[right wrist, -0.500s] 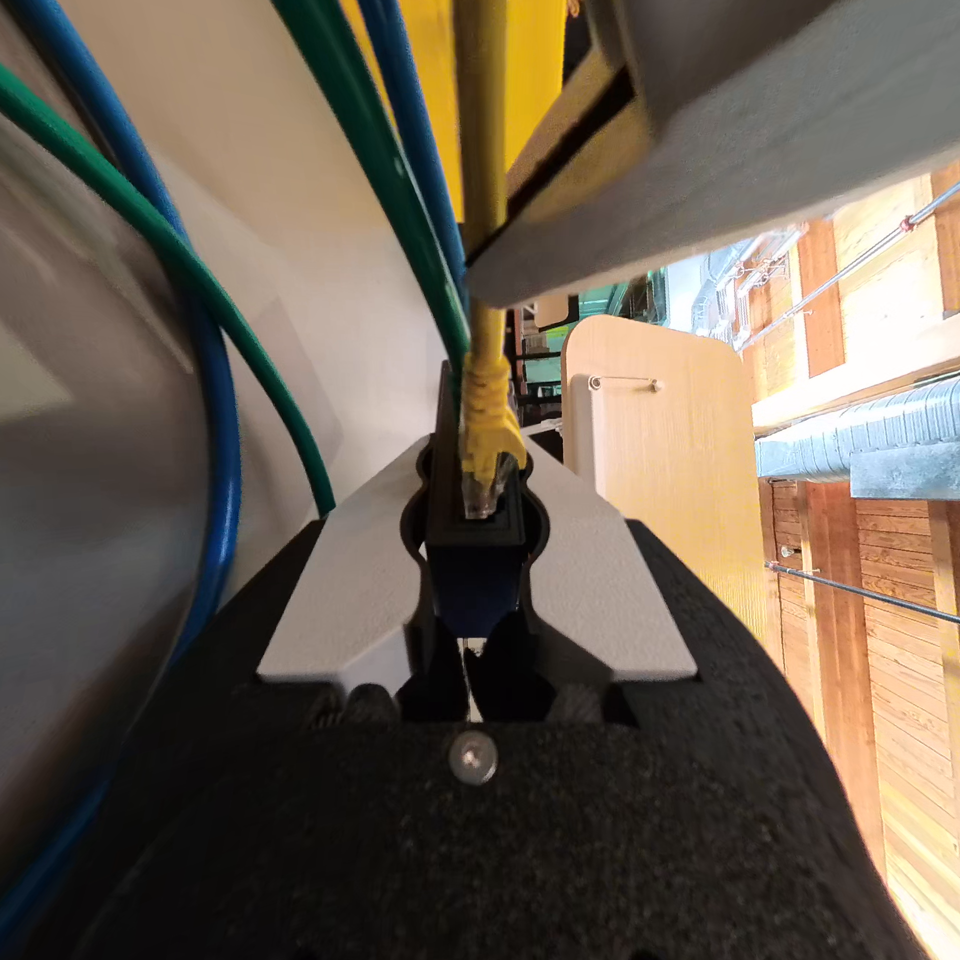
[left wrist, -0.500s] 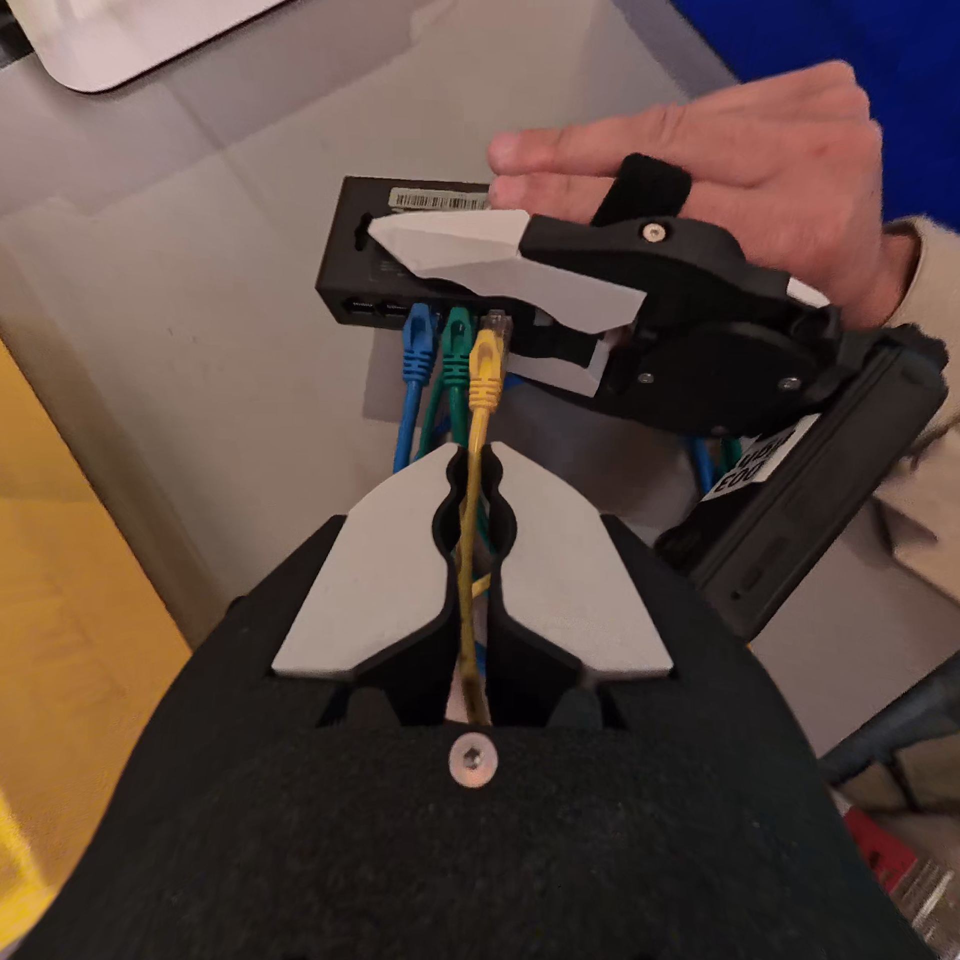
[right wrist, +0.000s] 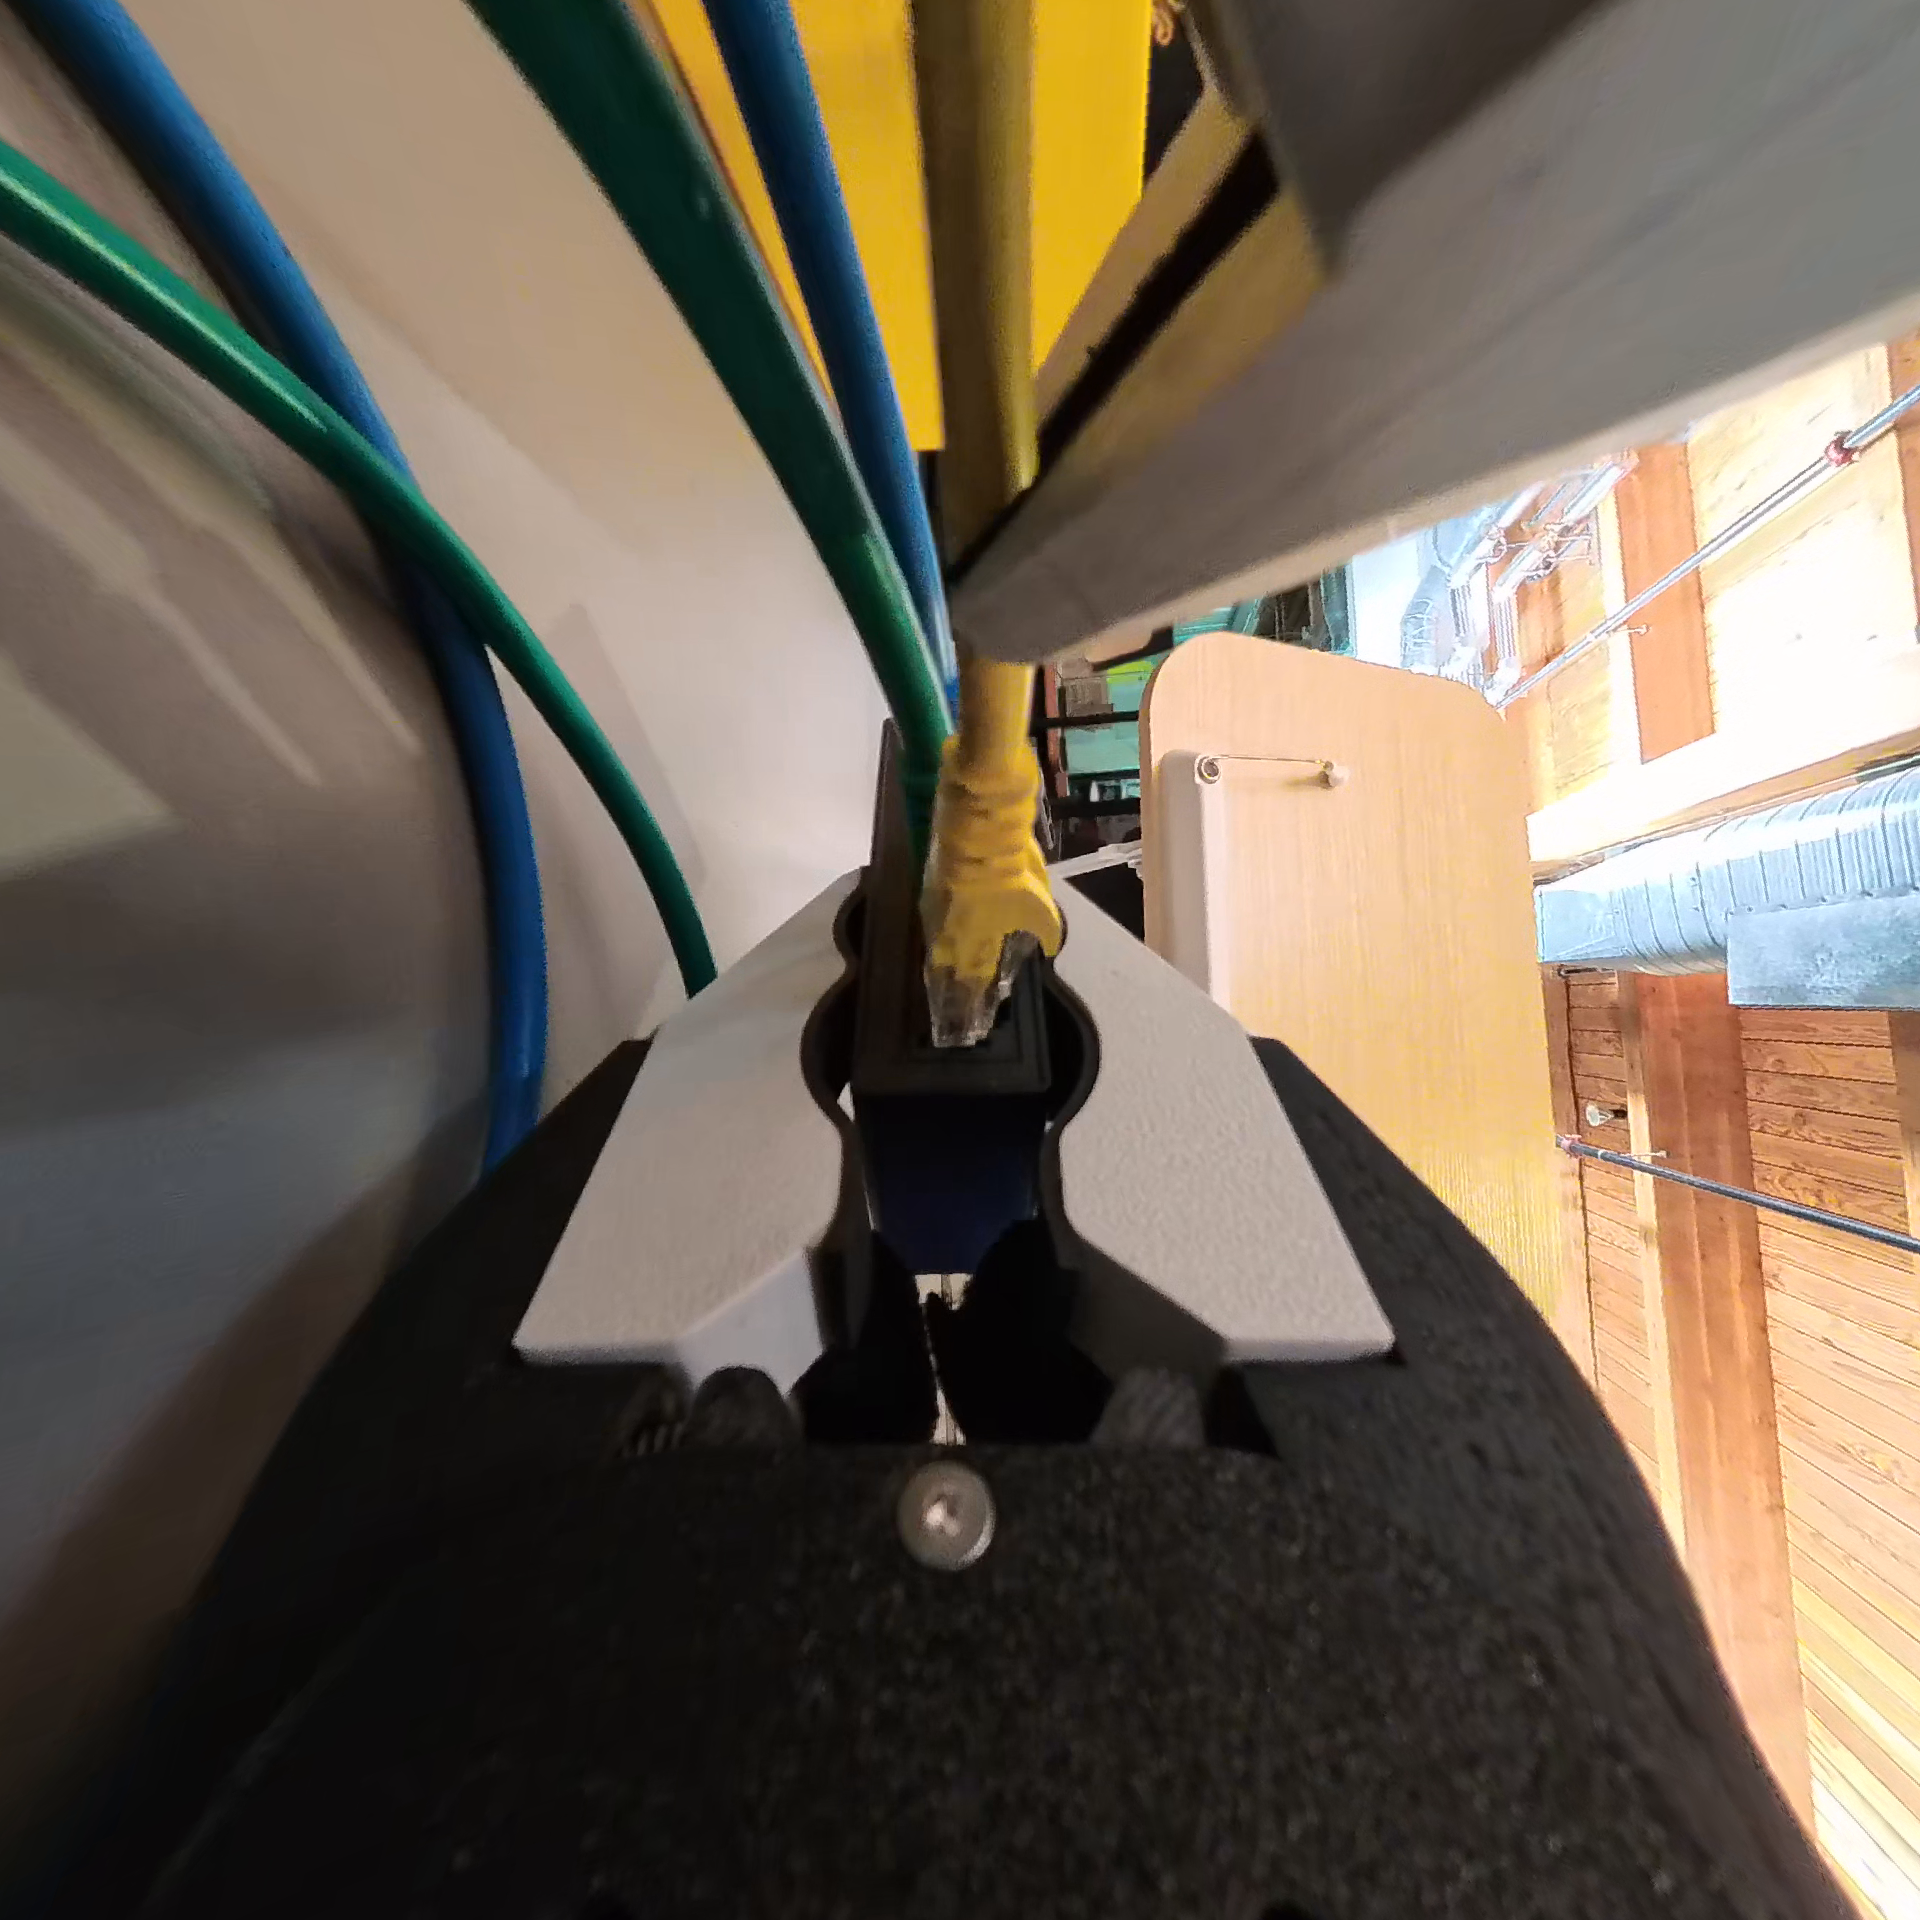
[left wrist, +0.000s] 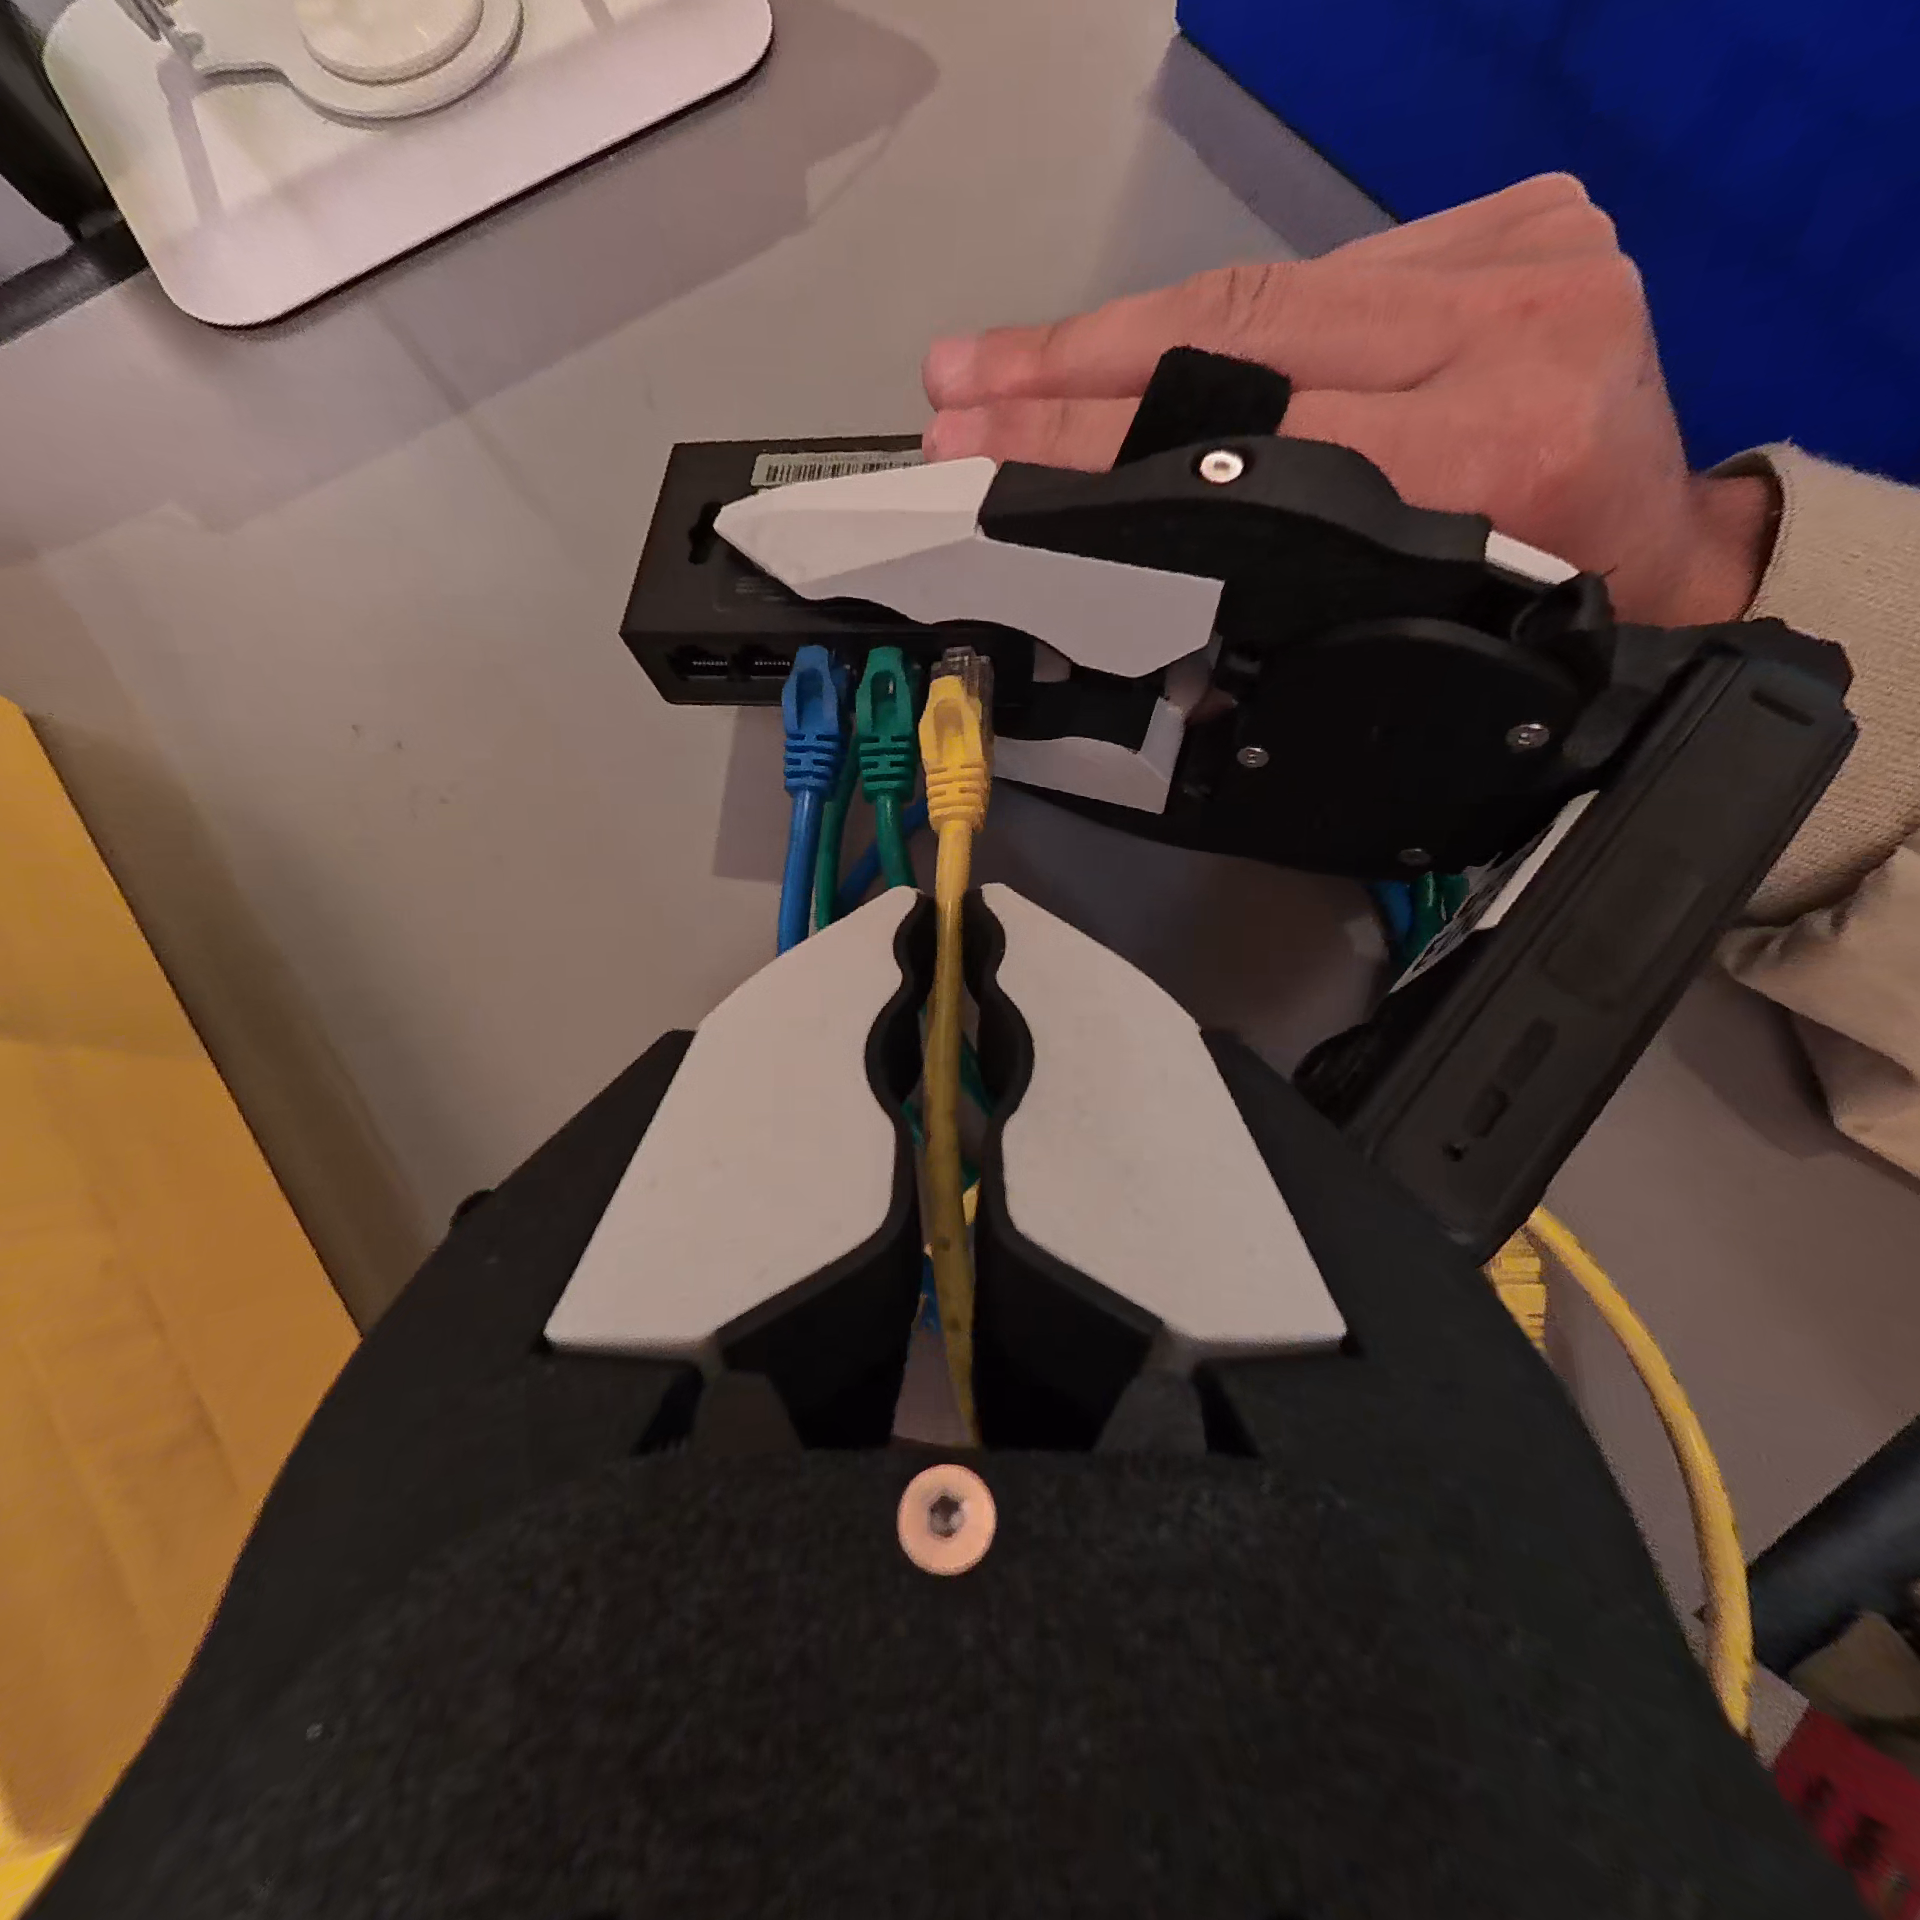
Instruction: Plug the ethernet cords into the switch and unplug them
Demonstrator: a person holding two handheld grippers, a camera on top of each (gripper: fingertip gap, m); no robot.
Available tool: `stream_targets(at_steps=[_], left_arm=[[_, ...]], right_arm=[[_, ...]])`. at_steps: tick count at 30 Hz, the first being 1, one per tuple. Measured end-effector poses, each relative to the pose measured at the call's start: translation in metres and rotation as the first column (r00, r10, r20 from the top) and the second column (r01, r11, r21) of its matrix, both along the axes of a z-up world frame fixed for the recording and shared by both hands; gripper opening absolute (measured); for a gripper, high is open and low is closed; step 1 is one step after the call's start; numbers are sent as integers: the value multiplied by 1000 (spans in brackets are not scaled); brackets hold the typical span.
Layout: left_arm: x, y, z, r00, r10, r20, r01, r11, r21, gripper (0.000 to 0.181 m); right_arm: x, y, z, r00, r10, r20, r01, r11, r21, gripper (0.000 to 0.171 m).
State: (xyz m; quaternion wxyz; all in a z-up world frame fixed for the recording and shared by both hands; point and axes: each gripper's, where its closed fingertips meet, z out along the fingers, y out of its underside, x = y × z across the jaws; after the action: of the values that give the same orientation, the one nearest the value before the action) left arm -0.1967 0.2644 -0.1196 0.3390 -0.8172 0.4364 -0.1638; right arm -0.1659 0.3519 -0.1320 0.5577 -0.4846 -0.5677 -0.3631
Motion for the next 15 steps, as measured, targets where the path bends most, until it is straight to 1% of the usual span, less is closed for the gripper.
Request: stream_targets(at_steps=[1, 4, 8, 15], left_arm=[[0, 0, 0, 1000, -9, -2, 9, 1000, 9, 5], [1, -1, 2, 1000, -20, 11, 20, 999, 29, 5], [0, -3, 2, 998, -1, 59, 2, 1000, -15, 5], [-1, -3, 1, 999, -11, 37, 10, 1000, 17, 5]], right_arm=[[1, 0, 0, 1000, 0, -1, 0, 1000, 2, 26], [0, -1, 1, 999, 13, -34, -13, 1000, -15, 27], [-4, -2, -2, 999, 28, -31, -28, 999, -24, 27], [-5, -3, -4, 999, 33, -27, -33, 999, -34, 27]])
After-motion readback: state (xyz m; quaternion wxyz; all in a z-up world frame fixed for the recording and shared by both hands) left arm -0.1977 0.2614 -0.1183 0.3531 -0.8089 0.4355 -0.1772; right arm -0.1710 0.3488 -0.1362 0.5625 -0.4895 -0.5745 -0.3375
